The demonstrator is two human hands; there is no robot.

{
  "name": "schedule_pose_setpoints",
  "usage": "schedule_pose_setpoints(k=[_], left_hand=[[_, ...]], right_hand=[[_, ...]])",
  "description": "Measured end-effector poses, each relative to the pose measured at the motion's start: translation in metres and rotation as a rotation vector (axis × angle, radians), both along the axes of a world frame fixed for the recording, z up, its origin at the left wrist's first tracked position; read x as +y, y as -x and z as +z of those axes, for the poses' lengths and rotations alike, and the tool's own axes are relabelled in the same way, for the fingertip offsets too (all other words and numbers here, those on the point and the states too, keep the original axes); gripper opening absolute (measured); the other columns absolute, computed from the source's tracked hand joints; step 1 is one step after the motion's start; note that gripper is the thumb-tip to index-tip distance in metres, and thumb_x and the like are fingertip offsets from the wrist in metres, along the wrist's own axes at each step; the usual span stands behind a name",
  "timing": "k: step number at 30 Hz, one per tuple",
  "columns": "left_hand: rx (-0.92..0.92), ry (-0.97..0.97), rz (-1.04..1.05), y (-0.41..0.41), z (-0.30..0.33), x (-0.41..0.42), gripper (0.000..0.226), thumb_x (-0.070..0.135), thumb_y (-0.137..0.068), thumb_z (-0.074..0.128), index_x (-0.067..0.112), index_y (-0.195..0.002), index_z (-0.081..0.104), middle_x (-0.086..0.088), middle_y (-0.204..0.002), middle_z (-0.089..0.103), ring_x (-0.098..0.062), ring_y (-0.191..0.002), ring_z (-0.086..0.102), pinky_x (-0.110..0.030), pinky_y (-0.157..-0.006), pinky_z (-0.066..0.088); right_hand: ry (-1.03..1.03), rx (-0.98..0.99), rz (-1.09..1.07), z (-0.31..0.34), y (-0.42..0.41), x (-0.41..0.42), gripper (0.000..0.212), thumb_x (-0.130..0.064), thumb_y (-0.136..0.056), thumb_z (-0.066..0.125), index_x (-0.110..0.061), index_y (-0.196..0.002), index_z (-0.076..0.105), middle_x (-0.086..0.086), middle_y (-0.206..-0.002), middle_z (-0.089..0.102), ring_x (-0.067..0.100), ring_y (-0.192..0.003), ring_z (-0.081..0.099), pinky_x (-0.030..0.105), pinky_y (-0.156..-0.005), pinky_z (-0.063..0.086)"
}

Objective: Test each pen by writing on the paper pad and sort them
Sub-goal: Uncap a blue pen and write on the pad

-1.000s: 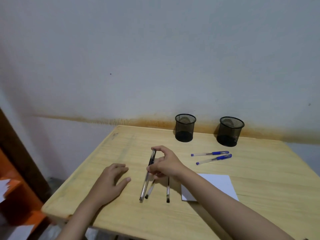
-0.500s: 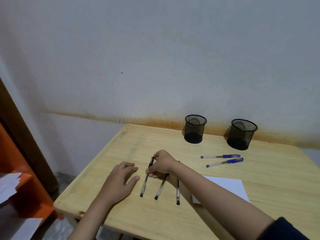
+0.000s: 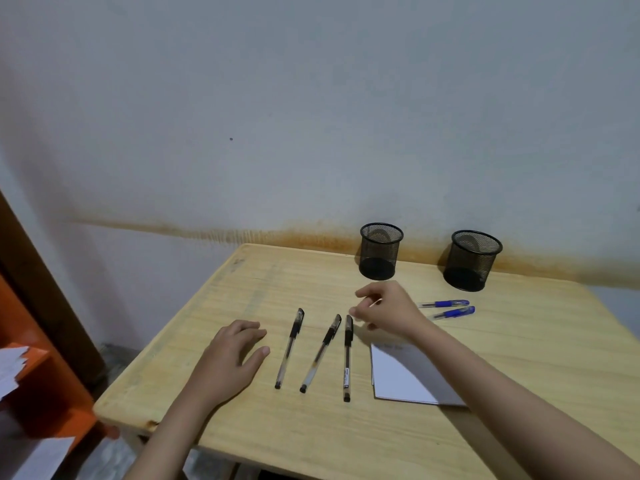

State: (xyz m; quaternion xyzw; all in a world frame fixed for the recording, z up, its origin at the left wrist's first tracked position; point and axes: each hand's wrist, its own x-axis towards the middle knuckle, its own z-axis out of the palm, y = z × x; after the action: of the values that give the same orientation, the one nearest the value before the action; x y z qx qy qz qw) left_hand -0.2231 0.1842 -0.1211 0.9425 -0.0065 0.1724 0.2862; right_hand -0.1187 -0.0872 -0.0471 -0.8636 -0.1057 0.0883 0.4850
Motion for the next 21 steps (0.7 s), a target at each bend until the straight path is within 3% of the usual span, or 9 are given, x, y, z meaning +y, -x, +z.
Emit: schedule_pose_setpoints(k=[4, 7, 11, 17, 21], left_hand=[[0.011, -0.014, 0.002, 0.000, 0.000, 0.000, 0.033, 0.039, -0.087, 0.057, 0.026, -0.117, 0.061, 0.017, -0.121, 0.052, -0.005, -0.116, 0.044, -0.028, -0.094, 0.040], [0.023, -0.022, 0.008, 0.000, 0.002, -0.002, 0.033, 0.038, -0.087, 0.057, 0.026, -0.117, 0.061, 0.017, -0.121, 0.052, -0.006, -0.116, 0.044, -0.029, -0.094, 0.041], [0.034, -0.028, 0.019, 0.002, 0.005, -0.004, 0.031, 0.036, -0.087, 0.058, 0.026, -0.116, 0.061, 0.016, -0.120, 0.052, -0.007, -0.115, 0.045, -0.029, -0.092, 0.041], [0.097, 0.074, 0.015, 0.004, 0.013, -0.005, 0.024, 0.034, -0.085, 0.062, 0.030, -0.109, 0.063, 0.014, -0.118, 0.056, -0.008, -0.114, 0.050, -0.029, -0.093, 0.043], [0.051, 0.301, 0.070, 0.006, 0.030, -0.025, 0.025, 0.028, -0.086, 0.062, 0.027, -0.111, 0.061, 0.011, -0.113, 0.062, -0.007, -0.111, 0.055, -0.026, -0.090, 0.045]], right_hand=[[0.354, -0.180, -0.073, 0.002, -0.019, -0.059, 0.027, -0.016, -0.079, 0.074, -0.011, -0.105, 0.070, 0.002, -0.086, 0.070, 0.014, -0.077, 0.063, 0.023, -0.064, 0.049], [0.625, -0.237, -0.072, -0.002, -0.029, -0.091, 0.024, -0.018, -0.082, 0.068, -0.014, -0.105, 0.072, 0.003, -0.093, 0.068, 0.019, -0.083, 0.063, 0.028, -0.069, 0.052], [0.817, -0.328, -0.031, -0.010, -0.031, -0.108, 0.020, -0.019, -0.085, 0.063, -0.016, -0.102, 0.073, 0.002, -0.094, 0.054, 0.019, -0.078, 0.054, 0.025, -0.061, 0.043], [0.765, -0.510, -0.021, -0.013, -0.027, -0.108, 0.015, -0.025, -0.088, 0.062, -0.016, -0.098, 0.070, -0.003, -0.090, 0.048, 0.016, -0.074, 0.048, 0.021, -0.048, 0.028], [0.352, -0.682, 0.007, 0.007, -0.011, -0.098, 0.003, -0.017, -0.086, 0.066, -0.018, -0.084, 0.064, -0.010, -0.078, 0.058, 0.008, -0.063, 0.053, 0.025, -0.057, 0.039]])
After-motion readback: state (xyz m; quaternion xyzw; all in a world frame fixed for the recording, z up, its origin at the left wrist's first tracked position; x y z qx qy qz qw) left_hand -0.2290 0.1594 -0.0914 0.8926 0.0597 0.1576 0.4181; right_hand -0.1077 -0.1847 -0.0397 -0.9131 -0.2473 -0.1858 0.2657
